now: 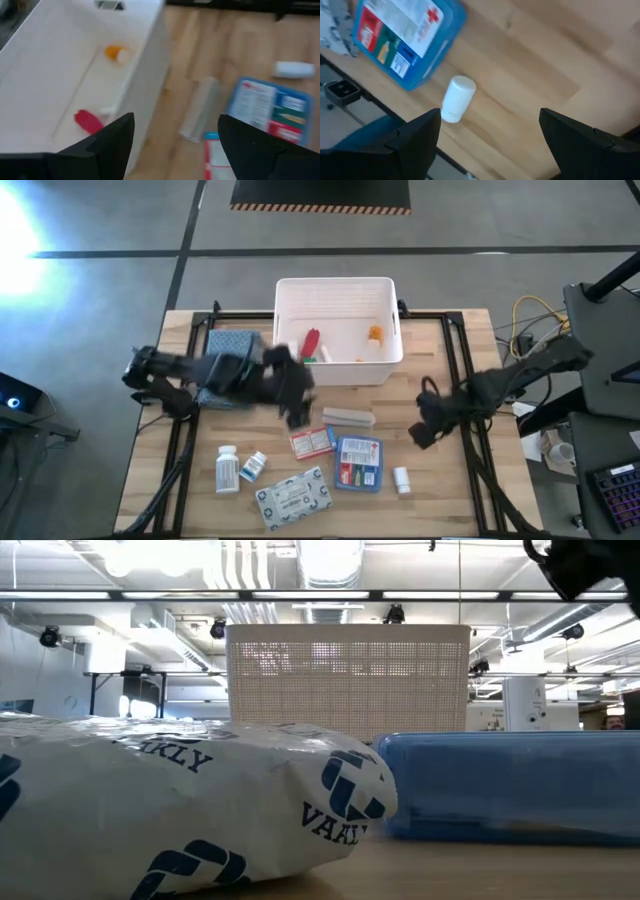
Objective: Pick & place medical supplies in basket/bin
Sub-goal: Put the white medicine bottle into the white bin
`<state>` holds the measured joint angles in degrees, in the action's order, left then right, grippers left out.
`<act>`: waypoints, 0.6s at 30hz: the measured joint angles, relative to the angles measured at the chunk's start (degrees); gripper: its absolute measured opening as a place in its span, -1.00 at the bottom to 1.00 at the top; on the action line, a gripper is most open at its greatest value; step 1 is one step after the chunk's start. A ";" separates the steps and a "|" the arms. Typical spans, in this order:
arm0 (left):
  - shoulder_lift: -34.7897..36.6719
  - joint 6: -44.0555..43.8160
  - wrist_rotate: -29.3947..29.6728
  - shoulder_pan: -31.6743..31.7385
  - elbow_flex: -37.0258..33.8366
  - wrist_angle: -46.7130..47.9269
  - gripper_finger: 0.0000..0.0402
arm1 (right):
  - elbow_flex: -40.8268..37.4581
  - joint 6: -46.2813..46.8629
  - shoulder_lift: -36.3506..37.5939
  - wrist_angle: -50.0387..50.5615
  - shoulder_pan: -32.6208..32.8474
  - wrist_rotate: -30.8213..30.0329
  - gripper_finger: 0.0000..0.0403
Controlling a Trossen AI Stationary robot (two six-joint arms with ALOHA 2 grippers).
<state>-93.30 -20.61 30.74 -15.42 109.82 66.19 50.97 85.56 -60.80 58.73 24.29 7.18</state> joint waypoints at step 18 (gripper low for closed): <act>1.92 -23.97 13.46 -24.95 -0.34 15.38 0.32 | 5.93 20.06 -29.89 -13.95 9.74 -0.39 0.62</act>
<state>-91.38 -44.57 44.20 -40.38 109.48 81.57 56.90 105.61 -90.69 44.77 34.03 6.79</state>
